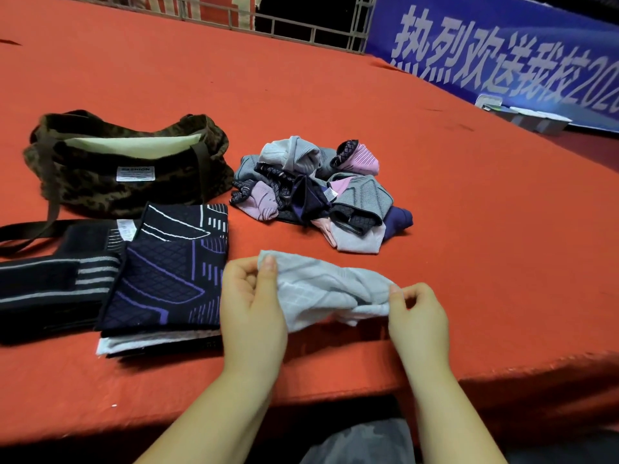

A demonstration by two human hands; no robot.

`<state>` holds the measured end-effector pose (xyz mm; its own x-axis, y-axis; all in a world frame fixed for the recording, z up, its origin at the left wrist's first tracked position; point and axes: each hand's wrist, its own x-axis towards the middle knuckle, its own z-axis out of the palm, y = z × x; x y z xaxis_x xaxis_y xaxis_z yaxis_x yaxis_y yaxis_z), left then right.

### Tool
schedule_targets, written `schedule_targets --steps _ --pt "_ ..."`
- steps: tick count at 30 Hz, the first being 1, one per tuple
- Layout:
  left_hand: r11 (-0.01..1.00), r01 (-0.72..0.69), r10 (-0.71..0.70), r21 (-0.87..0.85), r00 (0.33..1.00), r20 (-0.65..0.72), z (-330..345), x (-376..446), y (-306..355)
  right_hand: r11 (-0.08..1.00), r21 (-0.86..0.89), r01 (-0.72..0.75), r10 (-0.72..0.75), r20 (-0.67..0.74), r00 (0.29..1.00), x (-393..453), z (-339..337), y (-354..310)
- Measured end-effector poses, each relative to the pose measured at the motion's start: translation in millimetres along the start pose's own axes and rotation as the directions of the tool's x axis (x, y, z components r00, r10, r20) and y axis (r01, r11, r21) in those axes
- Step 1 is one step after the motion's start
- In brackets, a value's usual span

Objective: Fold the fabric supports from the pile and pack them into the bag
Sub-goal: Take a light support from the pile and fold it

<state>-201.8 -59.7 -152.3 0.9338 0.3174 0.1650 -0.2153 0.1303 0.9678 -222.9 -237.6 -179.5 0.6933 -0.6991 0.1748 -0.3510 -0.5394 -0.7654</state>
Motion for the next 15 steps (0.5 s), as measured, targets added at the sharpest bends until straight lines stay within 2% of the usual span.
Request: schedule_targets --steps 3,6,9,12,15 --pt "0.999 -0.008 0.012 0.053 0.996 -0.094 -7.0 14.4 3.8 0.999 0.017 -0.052 0.052 -0.038 0.998 10.4 -13.4 9.4" --pt "0.996 0.046 -0.038 0.080 0.994 -0.106 -7.5 16.8 3.6 0.996 0.079 -0.035 0.041 -0.071 0.997 12.9 -21.1 9.7" --pt "0.983 0.168 -0.165 0.067 0.985 -0.047 -2.0 15.6 -5.1 0.991 0.130 0.022 -0.009 -0.104 0.995 13.5 -28.1 4.1" --pt "0.955 0.244 -0.256 0.171 0.966 0.048 -1.2 14.9 -23.1 0.986 0.163 0.045 -0.027 -0.109 0.994 16.8 -34.8 3.3" --pt "0.901 0.346 -0.387 0.263 0.914 0.124 -1.5 6.2 -31.1 0.986 0.167 0.006 -0.006 0.002 1.000 16.3 -32.9 10.3"
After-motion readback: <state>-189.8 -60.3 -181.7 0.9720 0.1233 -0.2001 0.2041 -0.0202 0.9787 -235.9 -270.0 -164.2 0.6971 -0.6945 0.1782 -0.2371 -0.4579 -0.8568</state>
